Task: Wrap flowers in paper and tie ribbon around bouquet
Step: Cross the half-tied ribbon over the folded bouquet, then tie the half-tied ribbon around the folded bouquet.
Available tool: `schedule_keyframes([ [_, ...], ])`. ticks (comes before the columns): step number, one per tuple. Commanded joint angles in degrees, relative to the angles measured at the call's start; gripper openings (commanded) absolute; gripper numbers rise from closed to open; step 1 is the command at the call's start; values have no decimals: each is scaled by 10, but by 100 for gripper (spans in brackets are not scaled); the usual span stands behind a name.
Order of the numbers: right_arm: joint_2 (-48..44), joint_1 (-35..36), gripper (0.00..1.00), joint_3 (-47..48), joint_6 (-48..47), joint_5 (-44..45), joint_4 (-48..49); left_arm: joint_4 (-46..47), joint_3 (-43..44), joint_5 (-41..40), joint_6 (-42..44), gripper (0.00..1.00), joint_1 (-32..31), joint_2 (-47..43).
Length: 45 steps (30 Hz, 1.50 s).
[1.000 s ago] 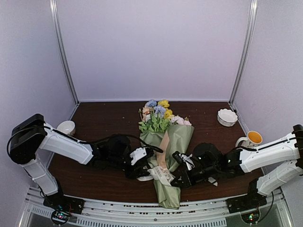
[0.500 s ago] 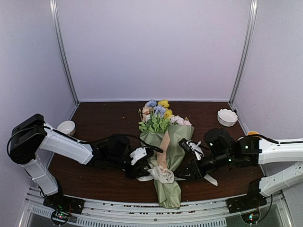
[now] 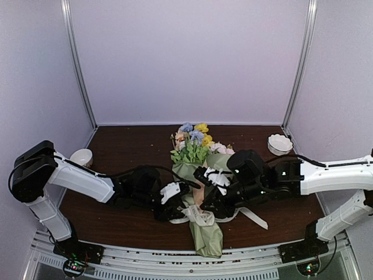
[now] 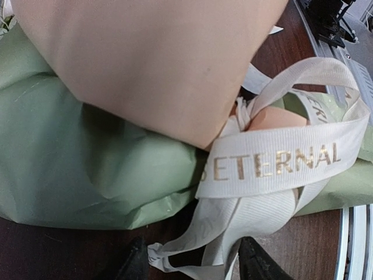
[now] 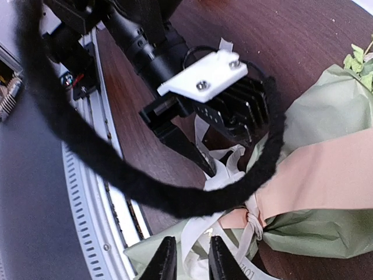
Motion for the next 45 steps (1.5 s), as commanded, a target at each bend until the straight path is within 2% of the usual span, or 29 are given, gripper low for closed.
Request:
schedule_keyframes([
  [1, 30, 6, 21, -8, -96, 43, 15, 23, -3, 15, 0, 57, 5, -10],
  [7, 44, 6, 21, -57, -140, 51, 64, 19, 0, 26, -3, 57, 7, -6],
  [15, 94, 18, 21, -39, -168, 69, 46, 11, 8, 49, -8, 57, 15, 7],
  [19, 91, 19, 23, -51, -176, 80, 43, 26, -2, 71, -21, 57, 23, 6],
  [29, 111, 31, 42, -41, -187, 79, 57, -15, 27, 111, -11, 60, 26, 30],
  [33, 117, 31, 40, -34, -186, 77, 54, -6, 20, 114, -13, 60, 26, 35],
  [35, 121, 31, 30, -30, -186, 77, 50, -18, 28, 115, -10, 59, 26, 37],
  [37, 122, 31, 25, -26, -183, 79, 46, -19, 29, 109, -8, 59, 26, 38],
  [39, 115, 32, 25, -29, -180, 81, 51, -13, 27, 110, -13, 59, 26, 43],
  [43, 107, 38, 33, -28, -186, 91, 54, -28, 40, 112, -12, 55, 26, 48],
  [45, 107, 50, 34, -18, -192, 105, 47, -18, 33, 109, -11, 50, 26, 48],
])
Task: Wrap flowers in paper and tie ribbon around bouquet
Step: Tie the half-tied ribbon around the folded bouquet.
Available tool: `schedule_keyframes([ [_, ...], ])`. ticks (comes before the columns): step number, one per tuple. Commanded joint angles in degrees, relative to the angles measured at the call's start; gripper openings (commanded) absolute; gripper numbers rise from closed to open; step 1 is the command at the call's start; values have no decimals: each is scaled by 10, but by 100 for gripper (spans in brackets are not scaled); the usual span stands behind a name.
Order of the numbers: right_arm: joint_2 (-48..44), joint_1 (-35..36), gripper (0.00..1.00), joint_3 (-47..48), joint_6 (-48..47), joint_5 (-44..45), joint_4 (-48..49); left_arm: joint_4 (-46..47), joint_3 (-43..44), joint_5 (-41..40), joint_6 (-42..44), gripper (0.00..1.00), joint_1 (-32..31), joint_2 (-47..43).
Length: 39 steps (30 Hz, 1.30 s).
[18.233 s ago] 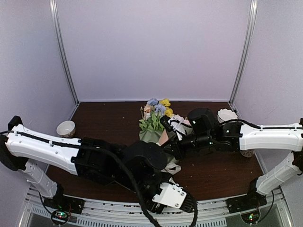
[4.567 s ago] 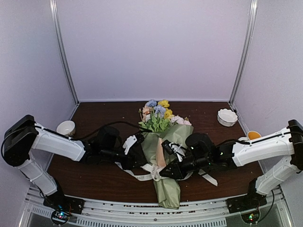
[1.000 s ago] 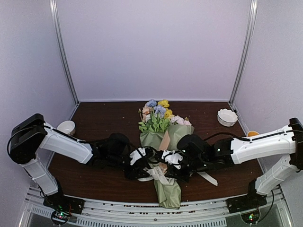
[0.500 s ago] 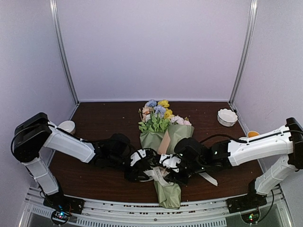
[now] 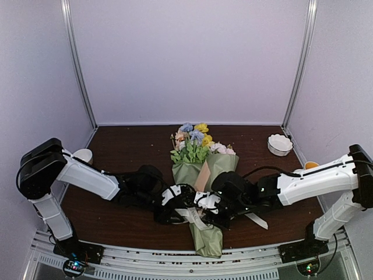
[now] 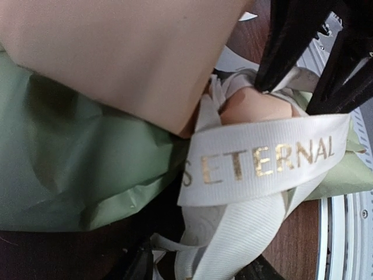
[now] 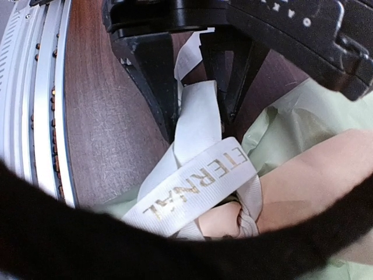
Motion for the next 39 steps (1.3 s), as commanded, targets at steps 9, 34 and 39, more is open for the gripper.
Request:
schedule_keyframes([
  [9, 1, 41, 30, 42, -23, 78, -11, 22, 2, 16, -1, 17, 6, -3],
  [34, -42, 41, 2, 39, 24, 83, -39, -11, 5, 4, 2, 11, 15, -10],
  [39, -59, 41, 0, 35, 45, 110, -41, -14, 7, 8, 0, 1, 15, -11],
])
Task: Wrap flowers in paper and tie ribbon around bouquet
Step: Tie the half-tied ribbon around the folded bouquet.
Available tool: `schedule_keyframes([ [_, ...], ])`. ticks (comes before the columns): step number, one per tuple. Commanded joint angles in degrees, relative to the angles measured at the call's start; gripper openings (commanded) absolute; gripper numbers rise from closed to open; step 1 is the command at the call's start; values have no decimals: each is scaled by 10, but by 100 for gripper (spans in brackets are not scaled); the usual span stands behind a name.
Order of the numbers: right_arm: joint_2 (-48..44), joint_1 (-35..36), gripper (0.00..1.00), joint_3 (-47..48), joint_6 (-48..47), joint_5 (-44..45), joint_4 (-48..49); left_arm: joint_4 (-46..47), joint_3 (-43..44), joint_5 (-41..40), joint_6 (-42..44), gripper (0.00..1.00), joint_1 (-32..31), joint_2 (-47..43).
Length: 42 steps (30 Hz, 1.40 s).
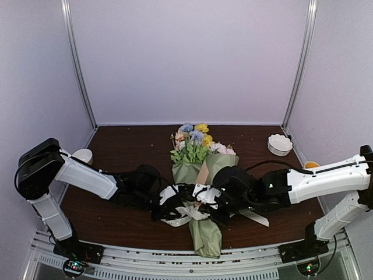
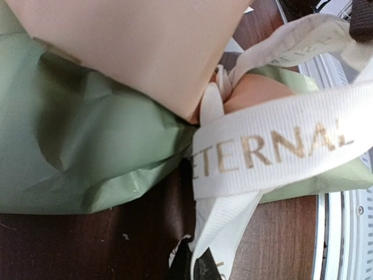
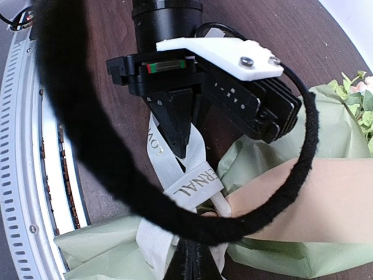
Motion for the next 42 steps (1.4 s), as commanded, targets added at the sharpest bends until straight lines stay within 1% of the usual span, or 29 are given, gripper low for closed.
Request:
schedule_keyframes([
  [1, -23, 4, 0, -12, 32, 38, 1, 0, 16, -5, -2, 0, 4, 0],
  [6, -54, -9, 0, -41, 103, 38, 51, 6, 9, -17, -12, 0, 4, -4],
  [13, -105, -45, 0, -134, 224, 16, 169, -1, 9, -27, -12, 0, 4, -8],
  [17, -117, -67, 0, -163, 272, 17, 185, -3, 8, -30, -12, 0, 4, -12],
  [22, -120, -112, 0, -207, 331, -43, 249, -2, 4, -32, -14, 0, 4, -17],
  [27, -110, -132, 0, -213, 364, -62, 277, -1, 1, -36, -14, 0, 4, -18],
  [31, -120, -178, 0, -247, 409, -82, 326, -6, 3, -47, -12, 0, 4, -18],
  [35, -145, -203, 0, -280, 434, -69, 326, -19, 3, -65, -16, 0, 4, -28],
  [38, -167, -212, 0, -309, 450, -59, 306, -28, -6, -83, -27, 0, 4, -42],
  [42, -230, -221, 0, -381, 496, -27, 302, -52, -11, -104, -43, 0, 7, -57],
])
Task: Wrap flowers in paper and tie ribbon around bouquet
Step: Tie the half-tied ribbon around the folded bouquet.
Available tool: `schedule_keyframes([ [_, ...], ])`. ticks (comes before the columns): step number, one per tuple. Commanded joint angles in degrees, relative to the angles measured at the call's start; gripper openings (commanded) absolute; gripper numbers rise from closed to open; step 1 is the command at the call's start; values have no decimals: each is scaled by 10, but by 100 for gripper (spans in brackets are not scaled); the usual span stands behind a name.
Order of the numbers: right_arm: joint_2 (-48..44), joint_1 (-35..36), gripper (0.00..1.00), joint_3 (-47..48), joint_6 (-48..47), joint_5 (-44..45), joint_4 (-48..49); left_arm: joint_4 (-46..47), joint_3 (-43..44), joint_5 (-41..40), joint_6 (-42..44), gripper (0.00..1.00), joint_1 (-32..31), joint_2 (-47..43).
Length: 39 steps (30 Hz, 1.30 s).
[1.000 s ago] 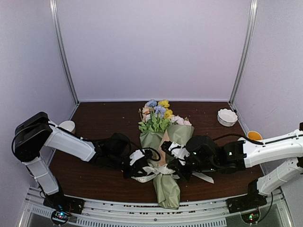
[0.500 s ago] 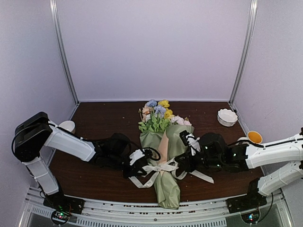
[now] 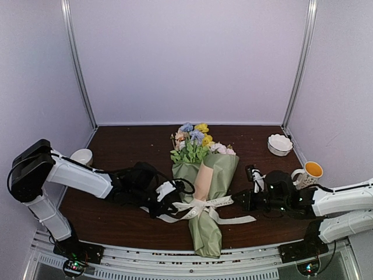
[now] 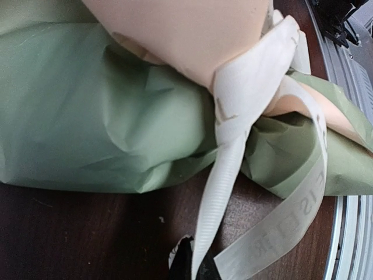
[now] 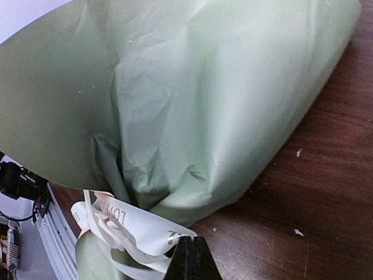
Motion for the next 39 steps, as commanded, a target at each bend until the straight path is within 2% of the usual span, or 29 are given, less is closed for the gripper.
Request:
schedule_keyframes([
  [1, -74, -14, 0, -77, 65, 51, -5, -31, -10, -32, -23, 0, 10, -26],
  [6, -175, -26, 0, -170, 127, 74, -16, -65, -10, -38, -41, 0, 18, -29],
  [11, -217, -42, 0, -166, 125, 86, -97, -100, -1, -63, -66, 0, 34, -12],
  [16, -163, -71, 0, -109, 62, 84, -191, -105, -10, -63, -93, 0, 57, -14],
  [20, -111, -77, 0, -62, 15, 114, -256, -98, -24, -30, -93, 0, 59, -24],
  [26, -44, -78, 0, -54, -5, 92, -240, -107, -23, -34, -95, 0, 59, 2],
  [30, -45, -80, 0, -64, -10, 61, -196, -92, -26, -15, -89, 0, 59, 2],
  [33, -47, -72, 14, -26, -44, 17, -201, -74, -28, 18, -86, 0, 59, -7],
  [36, -58, -19, 31, 24, -71, 31, -204, -44, -36, 50, -85, 0, 57, -19],
  [39, -60, 39, 43, 52, -86, 44, -133, -32, -42, 53, -83, 0, 54, -29],
])
